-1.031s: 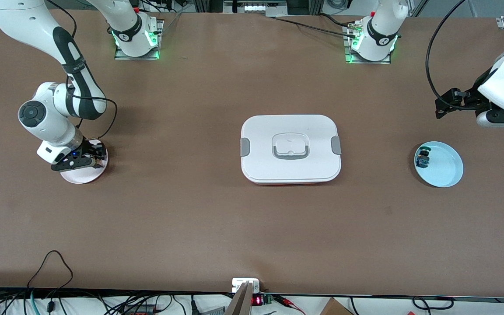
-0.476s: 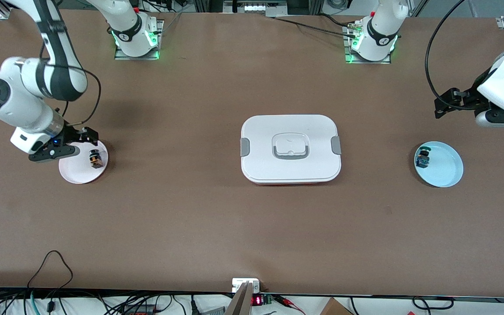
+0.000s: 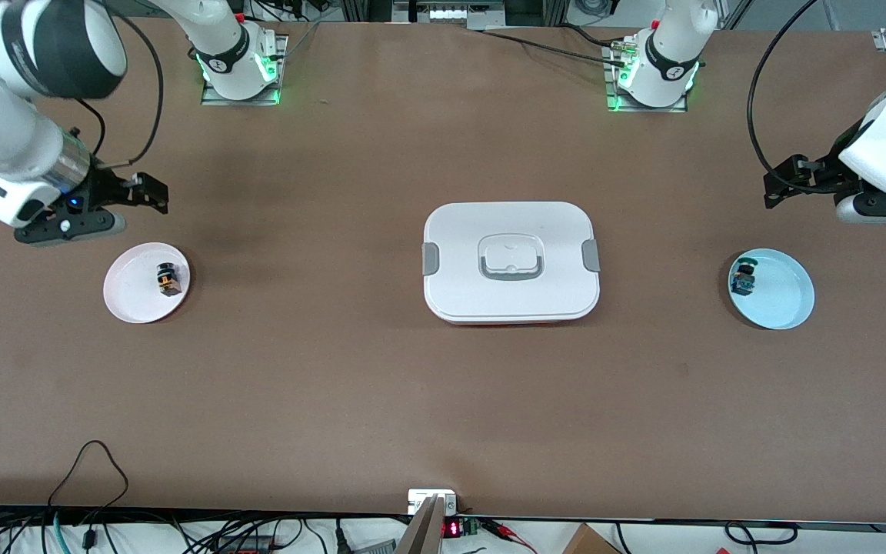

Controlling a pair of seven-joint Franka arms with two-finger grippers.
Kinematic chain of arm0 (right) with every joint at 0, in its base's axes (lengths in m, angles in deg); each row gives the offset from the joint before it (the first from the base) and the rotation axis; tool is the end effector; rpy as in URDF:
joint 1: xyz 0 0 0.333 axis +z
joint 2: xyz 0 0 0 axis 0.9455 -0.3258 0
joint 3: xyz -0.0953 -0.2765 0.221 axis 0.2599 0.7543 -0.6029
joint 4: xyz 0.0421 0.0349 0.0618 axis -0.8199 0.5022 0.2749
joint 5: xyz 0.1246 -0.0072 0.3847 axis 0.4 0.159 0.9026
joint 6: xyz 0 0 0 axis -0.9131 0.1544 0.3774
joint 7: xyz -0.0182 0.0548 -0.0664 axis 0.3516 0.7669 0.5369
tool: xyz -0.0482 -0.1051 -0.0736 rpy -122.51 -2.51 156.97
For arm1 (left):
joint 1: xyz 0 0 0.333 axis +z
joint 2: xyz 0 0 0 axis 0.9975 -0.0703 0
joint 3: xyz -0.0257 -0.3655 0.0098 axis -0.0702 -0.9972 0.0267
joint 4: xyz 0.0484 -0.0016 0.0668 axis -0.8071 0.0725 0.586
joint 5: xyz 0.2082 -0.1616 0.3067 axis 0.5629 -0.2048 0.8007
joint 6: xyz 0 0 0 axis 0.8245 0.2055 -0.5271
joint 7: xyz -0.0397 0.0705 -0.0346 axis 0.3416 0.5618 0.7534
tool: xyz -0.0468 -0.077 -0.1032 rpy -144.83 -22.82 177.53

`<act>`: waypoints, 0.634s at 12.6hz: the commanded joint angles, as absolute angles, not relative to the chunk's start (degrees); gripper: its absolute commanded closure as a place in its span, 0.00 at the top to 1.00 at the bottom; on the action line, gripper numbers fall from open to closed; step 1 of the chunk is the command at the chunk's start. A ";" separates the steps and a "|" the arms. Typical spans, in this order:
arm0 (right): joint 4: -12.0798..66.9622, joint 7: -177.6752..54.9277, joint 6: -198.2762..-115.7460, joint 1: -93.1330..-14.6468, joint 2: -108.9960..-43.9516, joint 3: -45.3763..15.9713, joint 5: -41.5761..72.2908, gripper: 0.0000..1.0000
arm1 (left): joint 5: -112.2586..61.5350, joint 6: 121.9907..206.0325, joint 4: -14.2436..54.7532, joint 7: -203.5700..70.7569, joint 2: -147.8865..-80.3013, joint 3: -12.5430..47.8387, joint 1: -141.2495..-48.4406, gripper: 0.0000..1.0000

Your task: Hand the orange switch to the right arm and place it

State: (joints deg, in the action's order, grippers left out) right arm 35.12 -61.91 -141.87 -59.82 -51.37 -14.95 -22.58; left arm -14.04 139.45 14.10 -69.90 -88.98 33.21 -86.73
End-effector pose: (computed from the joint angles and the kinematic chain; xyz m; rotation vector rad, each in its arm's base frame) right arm 0.5502 0.0549 0.5358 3.1098 0.2908 -0.1273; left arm 0.5699 -0.0288 0.6150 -3.0997 0.0163 0.0385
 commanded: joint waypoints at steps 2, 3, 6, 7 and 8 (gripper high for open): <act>24.58 -63.24 -133.41 -59.91 -52.13 -17.34 -20.26 1.00 | -15.23 138.78 13.79 -70.75 -88.91 33.42 -86.76 1.00; 24.14 -62.81 -133.50 -60.09 -52.13 -17.43 -20.26 1.00 | -15.23 138.43 13.71 -70.75 -88.91 33.42 -86.76 1.00; 23.96 -62.62 -134.20 -60.18 -52.31 -17.51 -20.00 1.00 | -15.23 138.43 13.79 -70.75 -88.91 33.42 -86.76 1.00; 23.87 -63.24 -133.94 -60.09 -52.31 -17.51 -19.04 1.00 | -15.23 138.34 13.79 -70.75 -88.91 33.42 -86.76 1.00; 23.96 -63.50 -133.42 -60.09 -52.13 -17.78 -17.98 1.00 | -15.23 138.34 13.79 -70.75 -88.91 33.42 -86.76 1.00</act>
State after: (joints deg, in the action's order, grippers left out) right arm 25.34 -62.49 -134.69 -59.75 -51.73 -17.22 -19.79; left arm -14.04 139.05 14.10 -69.90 -88.98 33.21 -86.73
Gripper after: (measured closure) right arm 0.000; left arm 0.000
